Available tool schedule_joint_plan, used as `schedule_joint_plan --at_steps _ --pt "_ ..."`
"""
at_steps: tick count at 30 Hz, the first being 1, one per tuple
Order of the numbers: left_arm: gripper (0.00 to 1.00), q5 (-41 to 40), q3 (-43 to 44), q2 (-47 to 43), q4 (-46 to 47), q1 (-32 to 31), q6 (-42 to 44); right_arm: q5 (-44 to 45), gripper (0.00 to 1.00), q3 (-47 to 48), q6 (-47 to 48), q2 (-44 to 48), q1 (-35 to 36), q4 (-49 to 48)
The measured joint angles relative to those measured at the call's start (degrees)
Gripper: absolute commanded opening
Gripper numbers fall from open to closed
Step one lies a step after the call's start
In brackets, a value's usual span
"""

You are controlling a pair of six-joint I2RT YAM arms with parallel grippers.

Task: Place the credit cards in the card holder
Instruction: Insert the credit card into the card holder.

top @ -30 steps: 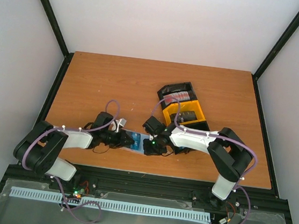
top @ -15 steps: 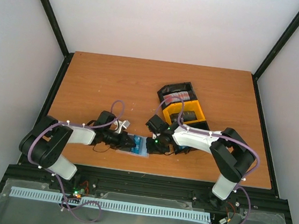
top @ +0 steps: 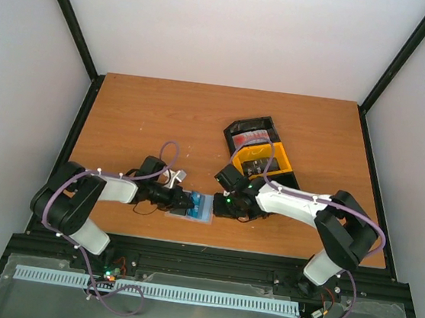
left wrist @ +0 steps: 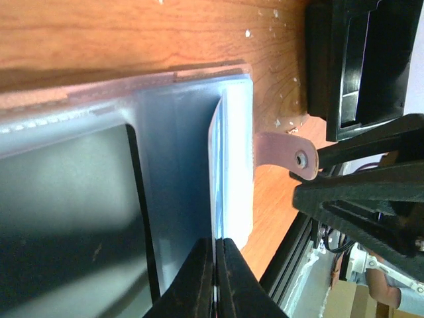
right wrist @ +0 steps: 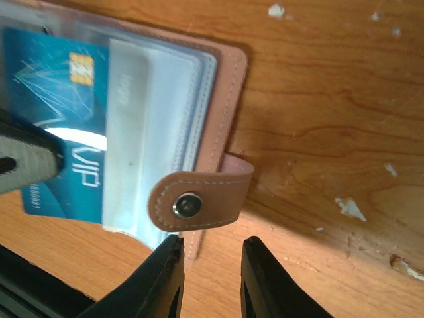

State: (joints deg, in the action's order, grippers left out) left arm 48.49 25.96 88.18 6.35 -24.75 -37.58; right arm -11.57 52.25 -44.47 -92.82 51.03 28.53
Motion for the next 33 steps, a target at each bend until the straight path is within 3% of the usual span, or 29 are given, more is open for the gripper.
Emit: schedule_joint_plan --at_steps 23,29,33 --pt "0.06 2.1 -0.7 4.4 9.2 -5.3 -5.7 0.1 0.26 -0.6 -2.0 2.4 -1.0 -2.7" --pt "0.22 1.1 -0.6 5.4 9.4 -6.1 -6.8 0.0 0.26 -0.7 -1.9 3.6 -1.2 -3.0" --pt "0.41 -0.5 -0.5 2.7 7.1 -6.2 -7.1 -0.3 0.29 -1.1 -1.9 4.0 -1.2 -2.9"
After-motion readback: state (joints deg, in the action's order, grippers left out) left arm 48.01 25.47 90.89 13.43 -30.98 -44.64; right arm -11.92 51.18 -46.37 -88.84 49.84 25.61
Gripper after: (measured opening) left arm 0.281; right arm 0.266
